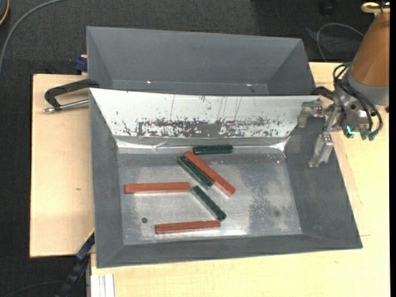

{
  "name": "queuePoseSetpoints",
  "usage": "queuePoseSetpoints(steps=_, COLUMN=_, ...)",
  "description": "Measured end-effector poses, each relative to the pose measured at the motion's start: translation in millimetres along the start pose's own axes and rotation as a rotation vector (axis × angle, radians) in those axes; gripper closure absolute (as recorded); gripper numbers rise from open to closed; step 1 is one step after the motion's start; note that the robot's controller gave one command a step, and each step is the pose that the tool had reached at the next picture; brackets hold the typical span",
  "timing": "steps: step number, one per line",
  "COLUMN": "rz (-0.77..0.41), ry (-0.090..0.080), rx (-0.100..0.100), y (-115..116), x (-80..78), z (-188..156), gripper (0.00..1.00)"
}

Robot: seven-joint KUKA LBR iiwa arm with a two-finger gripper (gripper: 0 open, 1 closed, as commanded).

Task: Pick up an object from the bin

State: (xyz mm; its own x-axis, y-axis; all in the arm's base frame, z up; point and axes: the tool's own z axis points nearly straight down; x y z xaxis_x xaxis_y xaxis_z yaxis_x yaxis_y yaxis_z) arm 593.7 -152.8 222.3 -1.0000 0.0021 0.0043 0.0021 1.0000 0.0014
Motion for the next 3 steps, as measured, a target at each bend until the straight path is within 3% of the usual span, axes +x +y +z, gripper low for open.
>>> queuePoseSetpoints(steps=1, rz=-0.039, ry=-0.001, rx=-0.003, y=62, x=16.1, z=41, gripper=0.00)
queuePoseSetpoints(steps=2, rz=-0.104, ry=0.002, rx=-0.002, y=120, x=29.4, z=157, gripper=0.00)
queuePoseSetpoints(steps=3, rz=0.039, ry=-0.005, rx=-0.003, y=178, x=34.6, z=152, gripper=0.00)
